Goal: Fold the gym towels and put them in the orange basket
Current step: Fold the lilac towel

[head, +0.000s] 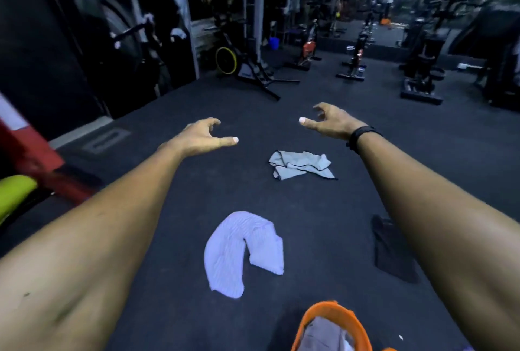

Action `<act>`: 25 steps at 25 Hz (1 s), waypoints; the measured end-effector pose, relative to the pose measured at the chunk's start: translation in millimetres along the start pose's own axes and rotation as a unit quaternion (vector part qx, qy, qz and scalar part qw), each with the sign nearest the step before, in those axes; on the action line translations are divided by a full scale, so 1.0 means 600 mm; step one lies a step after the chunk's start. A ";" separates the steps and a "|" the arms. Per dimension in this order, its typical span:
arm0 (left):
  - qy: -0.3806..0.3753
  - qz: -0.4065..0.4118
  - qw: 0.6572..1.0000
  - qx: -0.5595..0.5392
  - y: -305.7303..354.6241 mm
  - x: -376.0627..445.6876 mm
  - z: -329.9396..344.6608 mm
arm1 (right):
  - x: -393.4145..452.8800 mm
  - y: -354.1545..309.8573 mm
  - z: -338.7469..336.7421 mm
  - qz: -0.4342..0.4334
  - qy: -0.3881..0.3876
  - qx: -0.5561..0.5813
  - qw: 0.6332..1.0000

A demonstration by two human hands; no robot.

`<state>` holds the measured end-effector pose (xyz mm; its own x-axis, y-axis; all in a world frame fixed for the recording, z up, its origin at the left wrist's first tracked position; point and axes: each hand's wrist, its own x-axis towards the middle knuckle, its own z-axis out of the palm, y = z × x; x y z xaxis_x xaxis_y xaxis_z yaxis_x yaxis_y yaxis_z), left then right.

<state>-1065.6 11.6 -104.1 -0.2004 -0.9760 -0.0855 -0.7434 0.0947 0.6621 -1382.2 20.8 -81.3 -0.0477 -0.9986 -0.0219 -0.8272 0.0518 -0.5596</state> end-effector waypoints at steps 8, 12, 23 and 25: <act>0.073 -0.092 0.993 -0.008 -0.249 -0.109 -0.191 | 0.040 -0.248 0.219 -0.073 -0.092 0.005 0.993; 0.069 -0.126 0.990 -0.009 -0.326 -0.128 -0.206 | 0.048 -0.295 0.286 -0.084 -0.117 -0.004 0.990; -0.019 -0.164 0.986 -0.016 -0.452 -0.007 -0.075 | 0.132 -0.189 0.429 -0.014 -0.173 -0.014 0.985; -0.054 -0.178 0.982 -0.029 -0.478 0.048 -0.026 | 0.168 -0.138 0.468 0.020 -0.189 -0.006 0.982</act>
<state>-848.0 -46.8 -284.9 -0.0029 -0.9186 -0.3951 -0.7417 -0.2631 0.6170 -1161.3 -86.7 -269.6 0.1290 -0.9276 -0.3506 -0.8355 0.0888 -0.5423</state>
